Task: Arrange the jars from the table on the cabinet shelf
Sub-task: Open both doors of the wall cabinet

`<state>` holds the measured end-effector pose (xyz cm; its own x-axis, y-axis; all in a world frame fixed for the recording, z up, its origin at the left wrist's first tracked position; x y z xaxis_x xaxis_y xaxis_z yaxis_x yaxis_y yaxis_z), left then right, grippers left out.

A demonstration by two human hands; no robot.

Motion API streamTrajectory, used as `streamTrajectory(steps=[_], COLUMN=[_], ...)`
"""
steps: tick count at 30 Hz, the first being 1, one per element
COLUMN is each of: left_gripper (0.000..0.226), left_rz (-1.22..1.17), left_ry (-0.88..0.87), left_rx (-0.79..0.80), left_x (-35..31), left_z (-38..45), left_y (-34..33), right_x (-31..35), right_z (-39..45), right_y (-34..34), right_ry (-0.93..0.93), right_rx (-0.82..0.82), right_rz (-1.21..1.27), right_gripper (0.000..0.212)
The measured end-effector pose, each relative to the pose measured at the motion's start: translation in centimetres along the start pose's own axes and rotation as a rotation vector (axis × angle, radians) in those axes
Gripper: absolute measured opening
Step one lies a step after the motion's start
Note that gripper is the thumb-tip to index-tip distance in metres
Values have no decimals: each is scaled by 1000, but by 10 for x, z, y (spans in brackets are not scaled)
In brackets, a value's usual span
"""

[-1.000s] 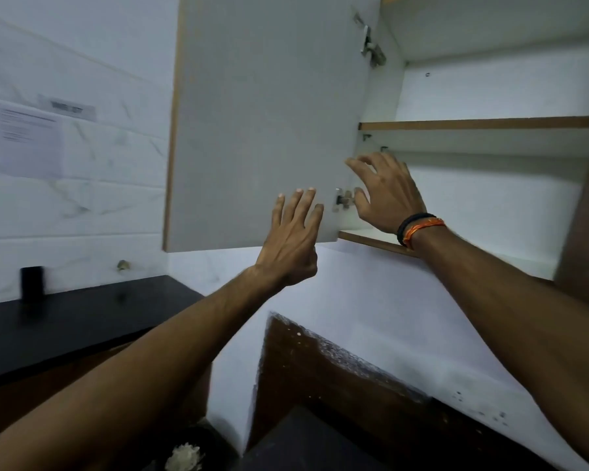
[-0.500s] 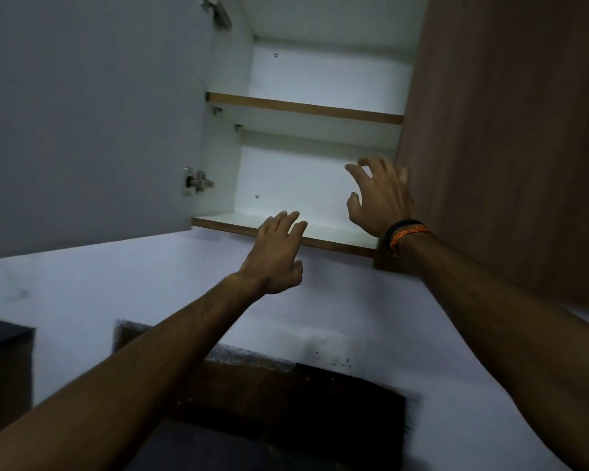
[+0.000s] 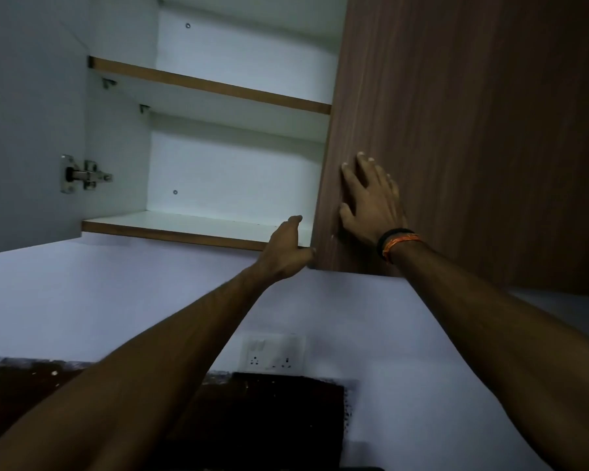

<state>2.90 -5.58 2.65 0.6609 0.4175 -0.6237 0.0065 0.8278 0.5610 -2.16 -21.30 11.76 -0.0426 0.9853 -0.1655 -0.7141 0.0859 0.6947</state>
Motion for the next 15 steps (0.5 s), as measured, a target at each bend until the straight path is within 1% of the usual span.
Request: streamTrajectory(steps=[4, 6, 8, 11, 13, 15], left_gripper=[71, 63, 55, 43, 35, 32], left_rz=[-274, -340, -331, -272, -279, -276], left_ry=[12, 23, 25, -7, -25, -60], left_rx=[65, 49, -5, -62, -67, -57], left_x=[-4, -5, -6, -4, -5, -9], left_z=[23, 28, 28, 22, 16, 9], left_y=[-15, -21, -24, -28, -29, -29], right_x=[-7, -7, -6, -4, 0, 6], right_z=[4, 6, 5, 0, -4, -8], right_y=[-10, -13, -13, -8, -2, 5], right_ry=[-17, -20, -25, -56, -85, -117], right_rx=[21, 26, 15, -61, -136, -218], right_rz=[-7, -7, -5, 10, 28, 49], right_gripper=[81, 80, 77, 73, 72, 75])
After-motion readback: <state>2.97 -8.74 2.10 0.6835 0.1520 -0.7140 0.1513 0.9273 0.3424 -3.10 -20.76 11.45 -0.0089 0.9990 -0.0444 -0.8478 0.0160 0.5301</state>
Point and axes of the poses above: each hand's wrist, its own z-axis towards the middle knuckle, its own y-axis out of the back of the hand, x = y × z, the point moved 4 cm from there along z, towards the middle knuckle, and after that the axes turned 8 degrees about x, right-handed, at the moved point
